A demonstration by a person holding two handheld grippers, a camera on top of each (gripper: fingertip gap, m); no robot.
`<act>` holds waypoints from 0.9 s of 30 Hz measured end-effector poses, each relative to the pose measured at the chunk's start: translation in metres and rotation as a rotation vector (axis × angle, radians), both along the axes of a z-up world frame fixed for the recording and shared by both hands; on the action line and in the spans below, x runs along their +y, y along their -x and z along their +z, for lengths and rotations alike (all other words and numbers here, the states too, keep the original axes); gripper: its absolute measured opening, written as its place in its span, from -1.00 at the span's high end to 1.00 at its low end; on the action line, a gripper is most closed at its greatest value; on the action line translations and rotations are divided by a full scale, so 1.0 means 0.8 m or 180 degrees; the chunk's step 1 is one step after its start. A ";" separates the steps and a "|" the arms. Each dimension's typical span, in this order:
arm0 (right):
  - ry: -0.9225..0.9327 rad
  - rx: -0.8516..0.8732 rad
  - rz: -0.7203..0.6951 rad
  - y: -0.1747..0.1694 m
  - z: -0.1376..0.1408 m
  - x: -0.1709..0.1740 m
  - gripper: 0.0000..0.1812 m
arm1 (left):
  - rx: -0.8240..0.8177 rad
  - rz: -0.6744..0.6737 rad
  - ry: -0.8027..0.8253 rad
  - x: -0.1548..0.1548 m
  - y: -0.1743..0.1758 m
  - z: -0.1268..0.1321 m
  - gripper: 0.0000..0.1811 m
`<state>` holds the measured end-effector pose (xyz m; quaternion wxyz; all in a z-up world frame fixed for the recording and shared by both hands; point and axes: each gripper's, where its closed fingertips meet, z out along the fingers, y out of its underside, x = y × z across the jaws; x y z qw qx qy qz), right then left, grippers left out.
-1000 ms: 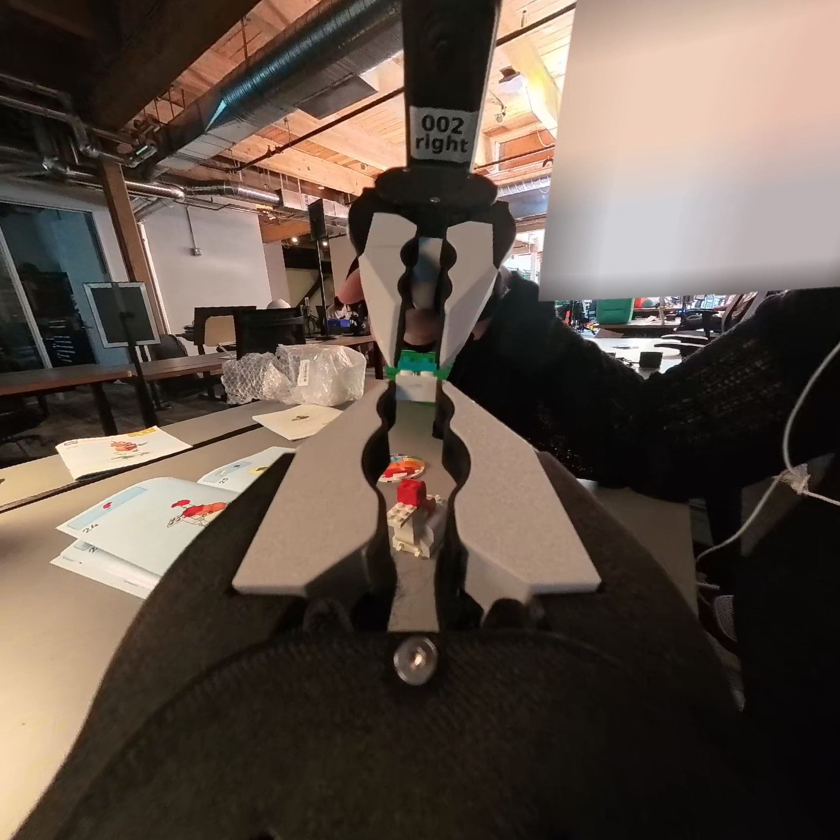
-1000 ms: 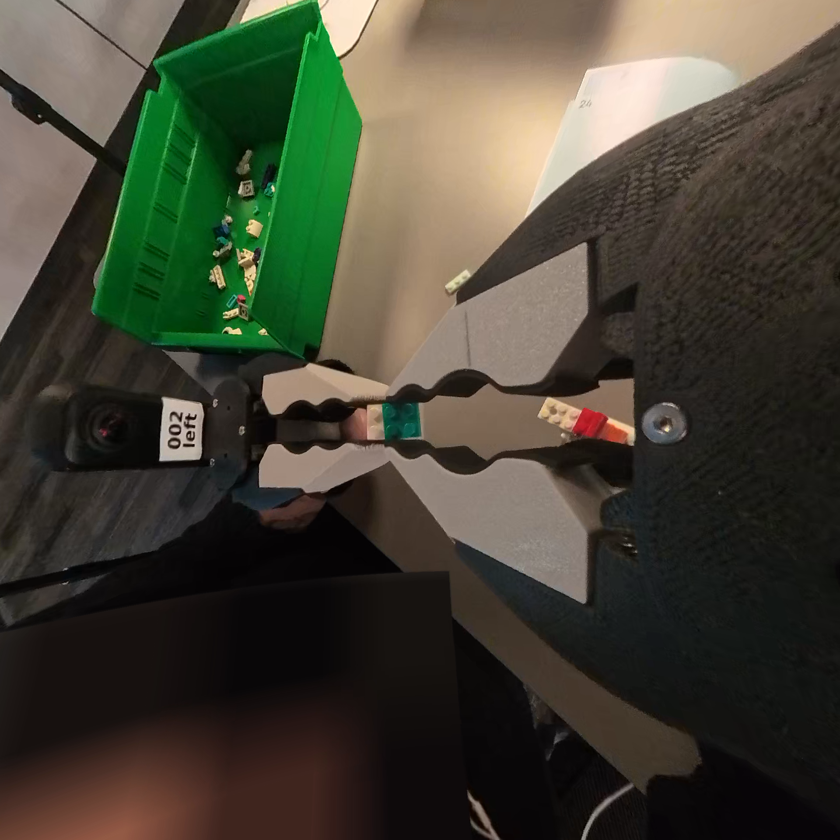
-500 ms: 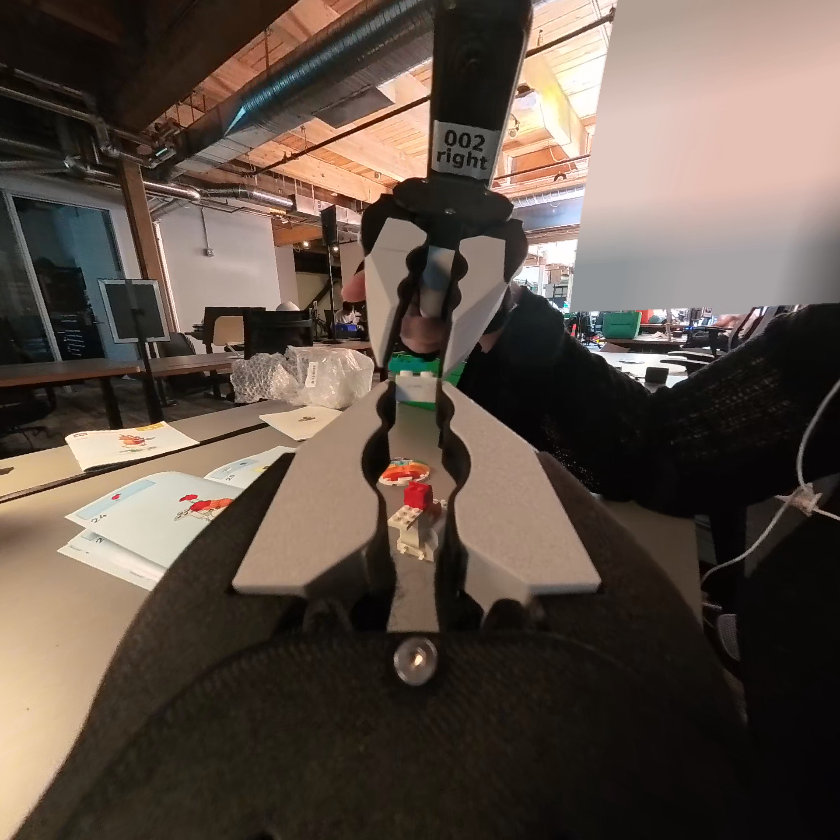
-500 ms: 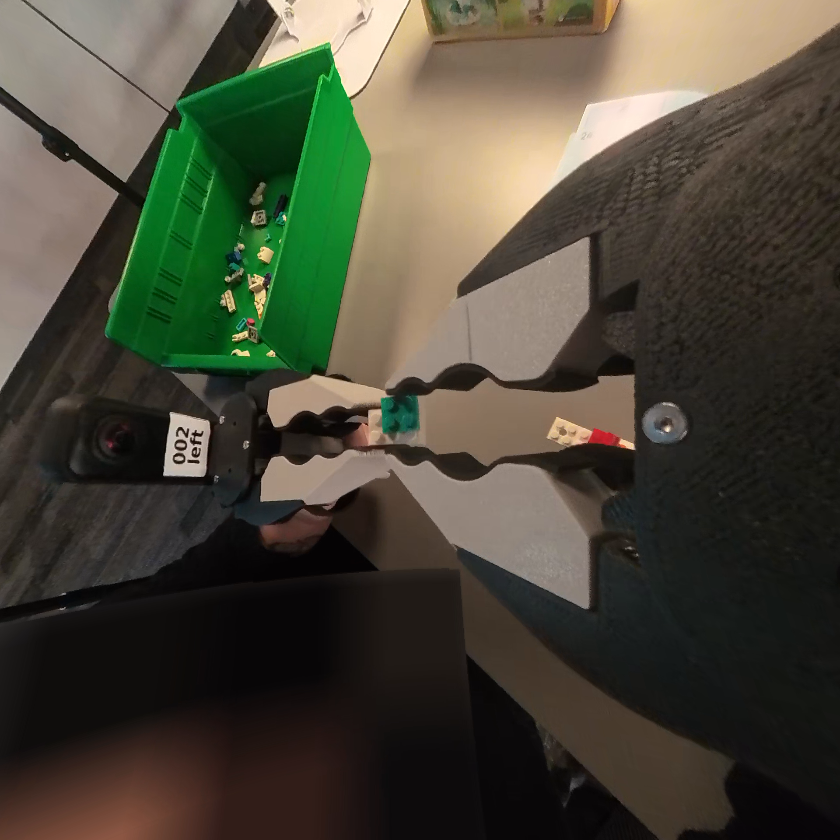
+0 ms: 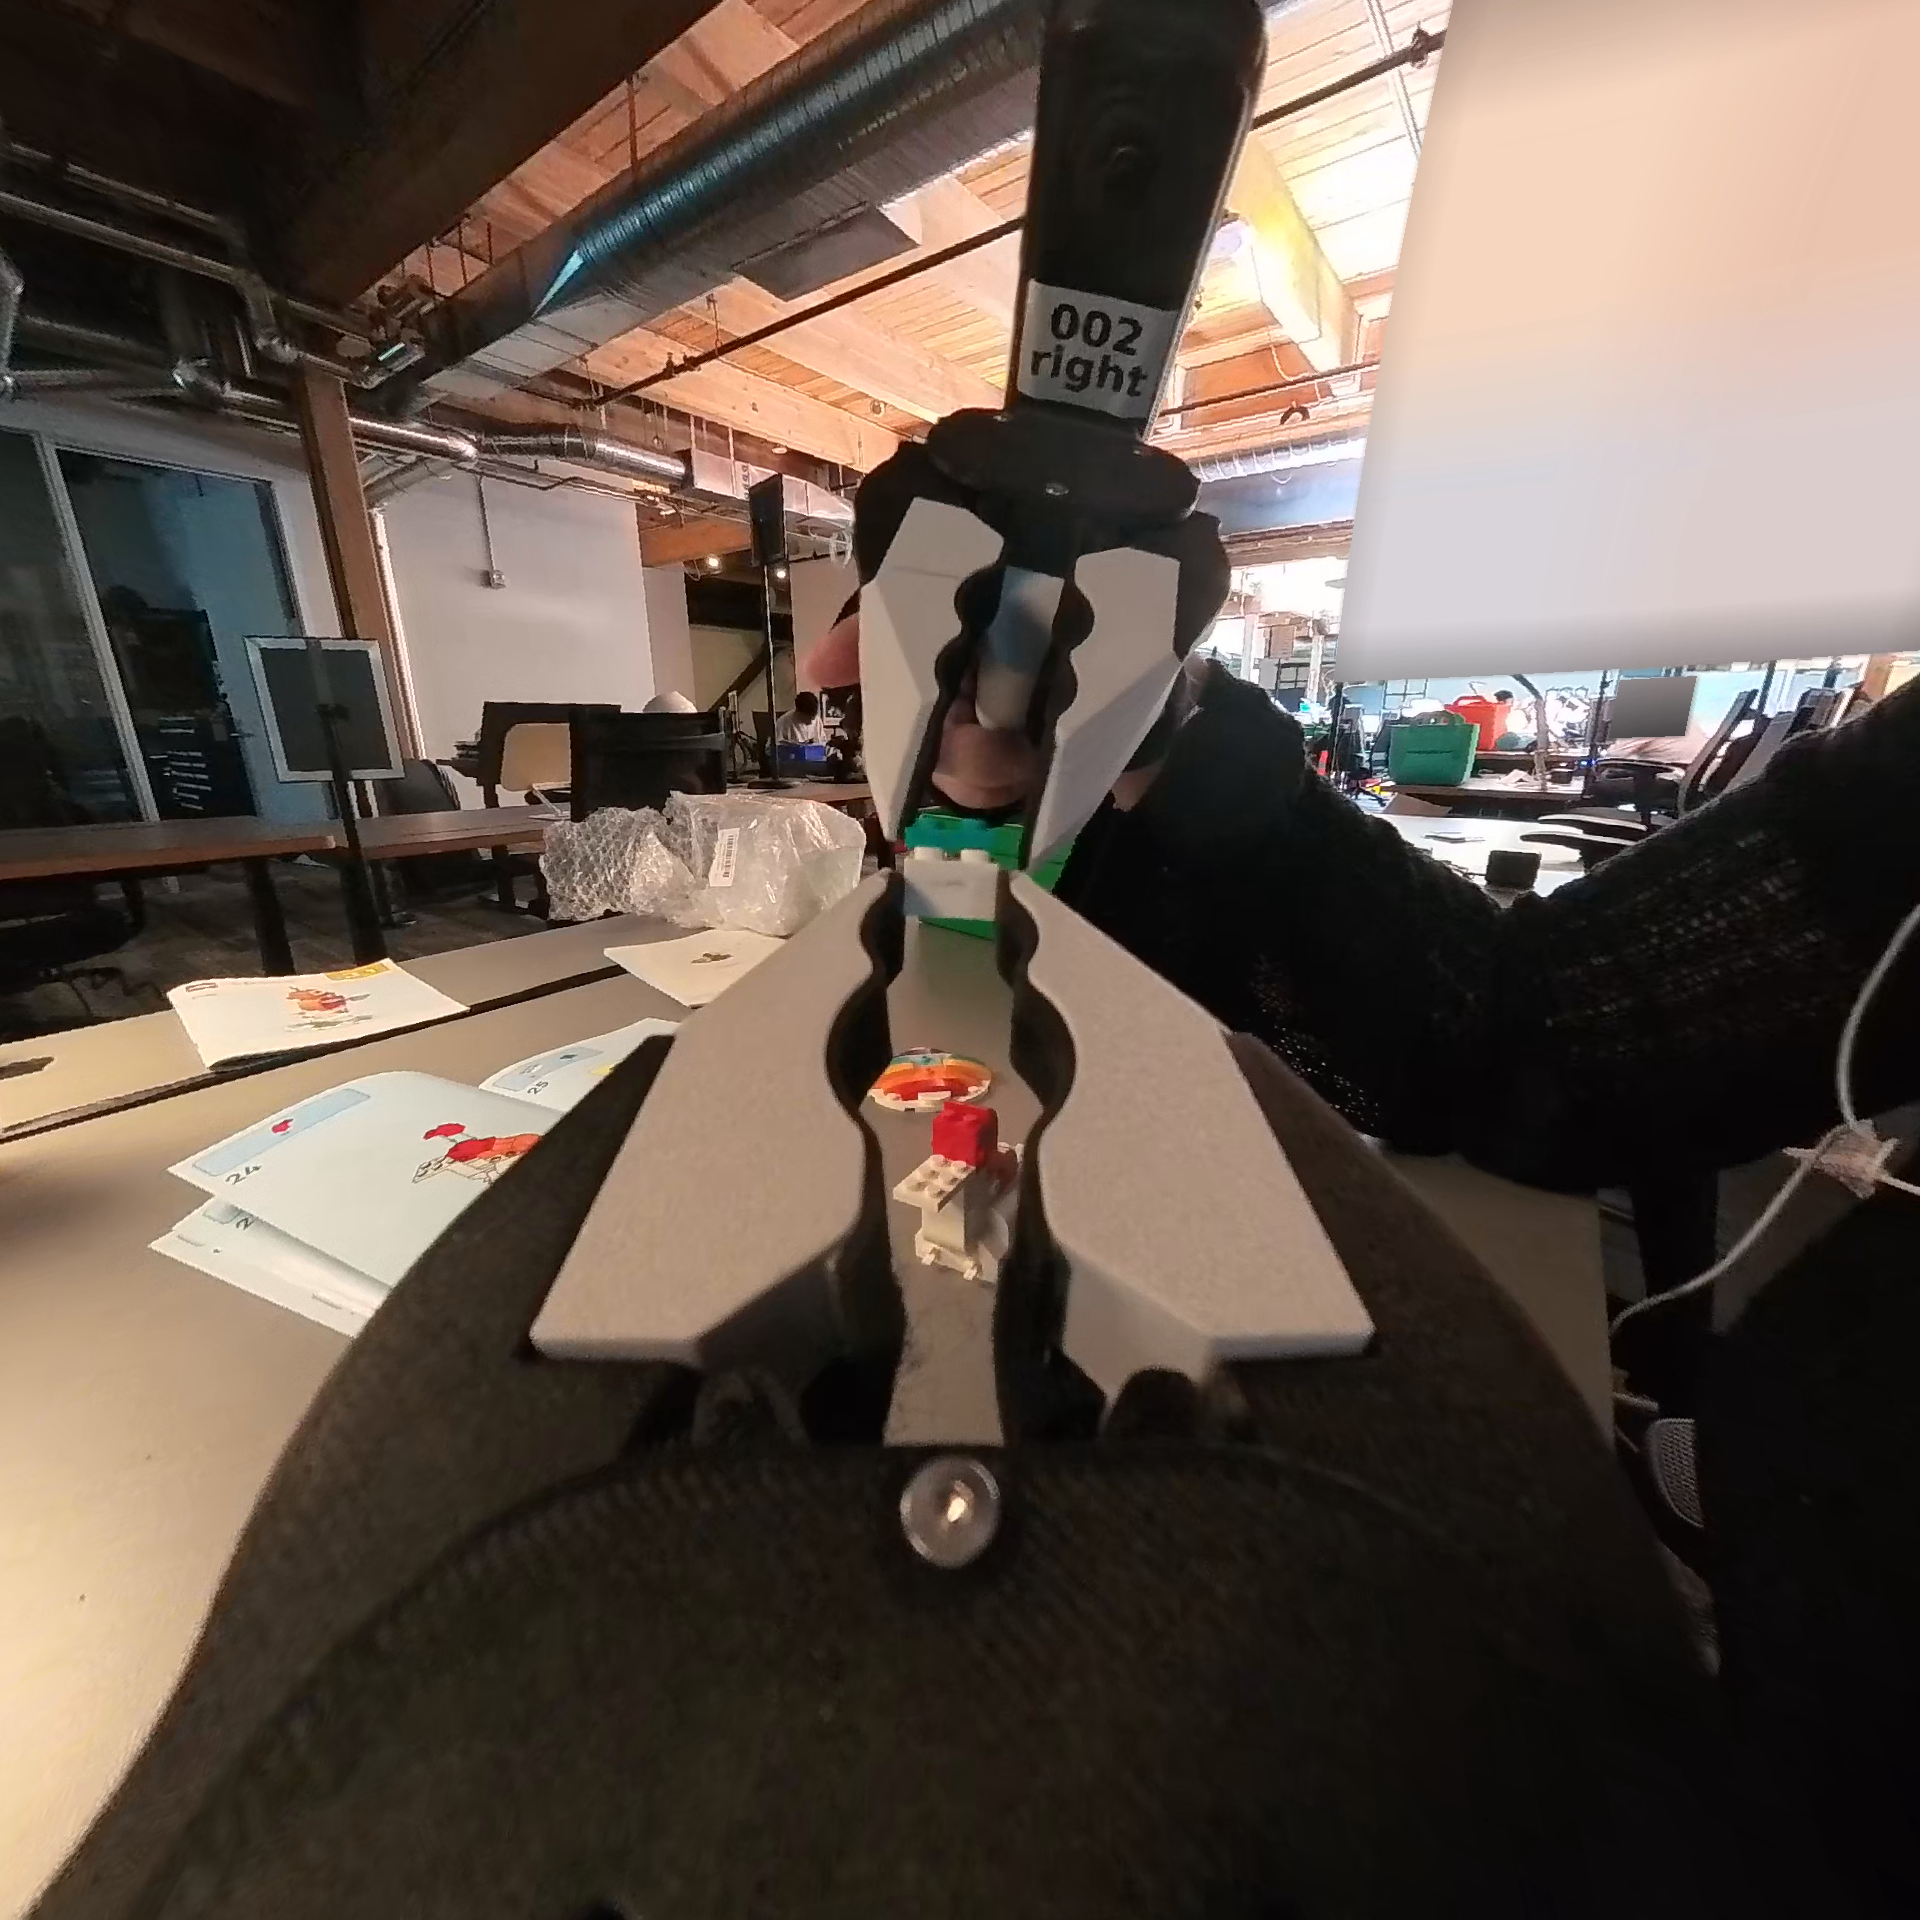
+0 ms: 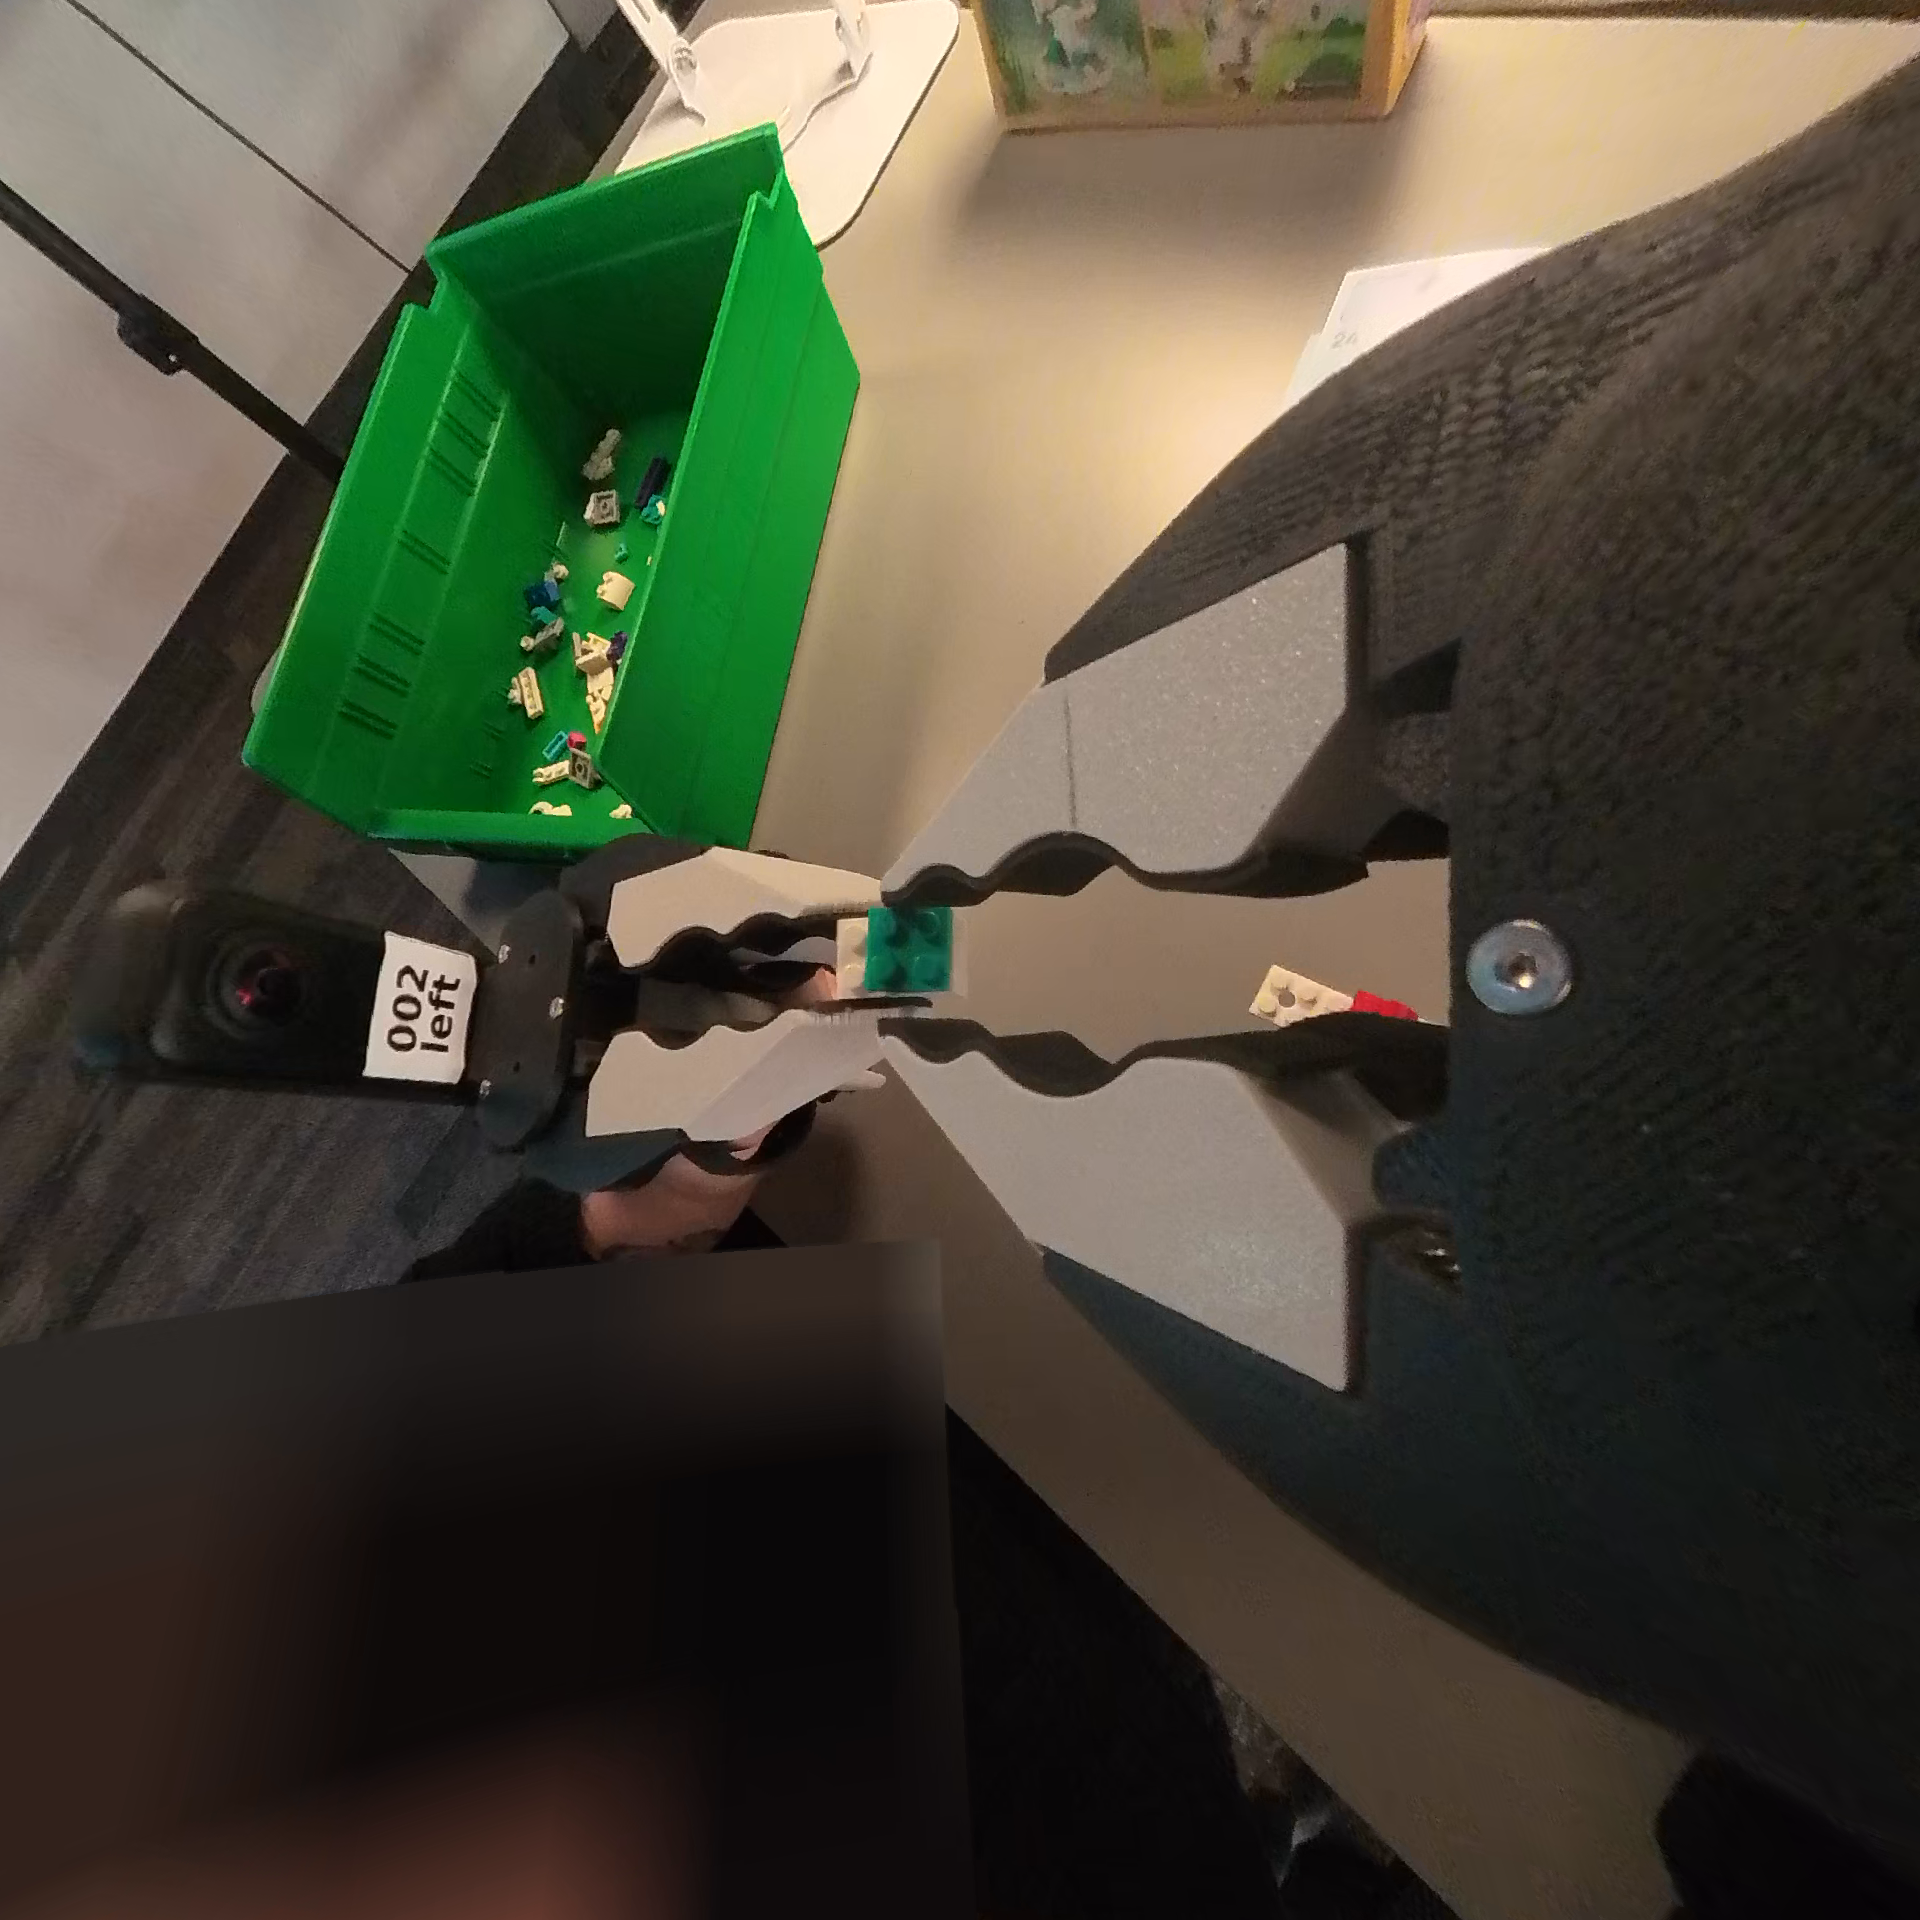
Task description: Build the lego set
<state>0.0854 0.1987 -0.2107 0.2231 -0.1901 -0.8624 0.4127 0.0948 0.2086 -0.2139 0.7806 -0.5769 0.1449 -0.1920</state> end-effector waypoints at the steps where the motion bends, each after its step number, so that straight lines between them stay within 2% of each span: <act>1: 0.0000 0.0005 0.0004 0.000 0.000 0.000 0.78 | -0.0010 0.0000 -0.0003 0.000 0.001 0.000 0.83; 17: -0.0055 0.0101 0.0053 0.000 0.000 -0.005 0.66 | -0.0039 0.0072 -0.0035 -0.001 0.006 0.002 0.83; 23: -0.0066 0.0219 -0.0028 0.006 0.004 -0.002 0.50 | -0.0075 0.0105 -0.0041 -0.001 0.010 0.003 0.83; 27: -0.0483 0.0659 -0.0117 0.019 0.004 0.006 0.36 | -0.0230 0.0315 0.0025 0.005 0.031 0.004 0.83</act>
